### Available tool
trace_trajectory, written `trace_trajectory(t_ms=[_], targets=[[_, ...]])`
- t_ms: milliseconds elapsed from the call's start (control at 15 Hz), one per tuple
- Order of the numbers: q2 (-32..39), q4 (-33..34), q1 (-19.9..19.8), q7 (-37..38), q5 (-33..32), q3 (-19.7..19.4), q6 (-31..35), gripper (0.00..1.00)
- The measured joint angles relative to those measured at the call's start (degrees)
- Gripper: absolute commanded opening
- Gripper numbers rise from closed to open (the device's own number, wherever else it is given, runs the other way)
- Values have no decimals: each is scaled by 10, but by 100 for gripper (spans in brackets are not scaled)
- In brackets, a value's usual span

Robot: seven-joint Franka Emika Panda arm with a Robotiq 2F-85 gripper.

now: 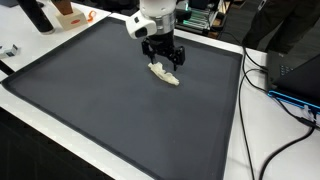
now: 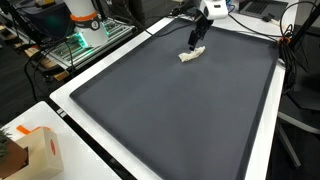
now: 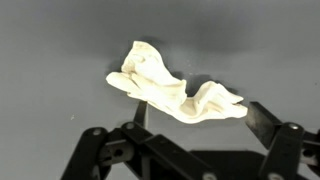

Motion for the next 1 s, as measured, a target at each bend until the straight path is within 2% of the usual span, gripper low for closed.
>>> trace_trajectory(t_ms=[400, 733, 867, 1000], targets=[[22, -18, 6, -21, -5, 2, 58, 100], [34, -20, 12, -22, -13, 2, 67, 99], [36, -20, 13, -22, -14, 2, 67, 88], [36, -20, 15, -22, -17, 1, 67, 62]])
